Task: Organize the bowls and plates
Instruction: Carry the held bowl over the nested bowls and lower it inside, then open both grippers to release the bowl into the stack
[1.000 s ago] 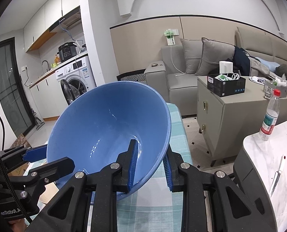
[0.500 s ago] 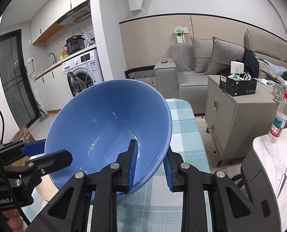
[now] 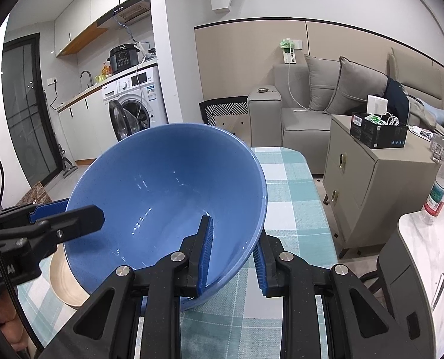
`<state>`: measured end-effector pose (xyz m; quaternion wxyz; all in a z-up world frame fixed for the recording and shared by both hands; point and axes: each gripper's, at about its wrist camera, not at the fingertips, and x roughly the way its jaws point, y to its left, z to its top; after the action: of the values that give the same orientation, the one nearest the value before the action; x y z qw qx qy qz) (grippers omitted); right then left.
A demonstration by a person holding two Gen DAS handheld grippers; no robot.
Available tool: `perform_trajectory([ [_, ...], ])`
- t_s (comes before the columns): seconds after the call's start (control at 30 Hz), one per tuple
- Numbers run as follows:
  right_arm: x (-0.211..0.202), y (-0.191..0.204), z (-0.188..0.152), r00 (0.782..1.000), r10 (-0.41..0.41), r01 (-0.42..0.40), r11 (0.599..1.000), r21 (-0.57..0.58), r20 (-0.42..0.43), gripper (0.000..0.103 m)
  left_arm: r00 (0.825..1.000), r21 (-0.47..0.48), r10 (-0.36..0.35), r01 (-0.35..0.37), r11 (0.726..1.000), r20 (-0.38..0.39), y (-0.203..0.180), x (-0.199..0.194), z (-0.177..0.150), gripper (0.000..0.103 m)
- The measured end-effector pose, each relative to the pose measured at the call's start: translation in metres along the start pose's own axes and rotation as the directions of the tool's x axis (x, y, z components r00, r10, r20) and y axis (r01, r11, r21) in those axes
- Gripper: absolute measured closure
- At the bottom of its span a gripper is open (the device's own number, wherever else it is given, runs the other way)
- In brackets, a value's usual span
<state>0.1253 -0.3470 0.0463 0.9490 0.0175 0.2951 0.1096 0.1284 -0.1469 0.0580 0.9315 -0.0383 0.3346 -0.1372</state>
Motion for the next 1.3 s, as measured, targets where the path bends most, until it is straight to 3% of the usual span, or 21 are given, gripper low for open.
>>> perform_trajectory([
  [0.6, 0.026, 0.01, -0.008, 0.999, 0.013, -0.015, 0.999, -0.045, -0.038, 0.078, 0.998, -0.066, 0.055, -0.057, 0.996, -0.021, 0.031, 0.022, -0.007, 0.071],
  [1.3, 0.043, 0.018, -0.018, 0.997, -0.03, 0.025, 0.998, -0.064, -0.077, 0.076, 0.994, -0.041, 0.096, -0.098, 0.994, -0.055, 0.036, 0.04, -0.012, 0.071],
])
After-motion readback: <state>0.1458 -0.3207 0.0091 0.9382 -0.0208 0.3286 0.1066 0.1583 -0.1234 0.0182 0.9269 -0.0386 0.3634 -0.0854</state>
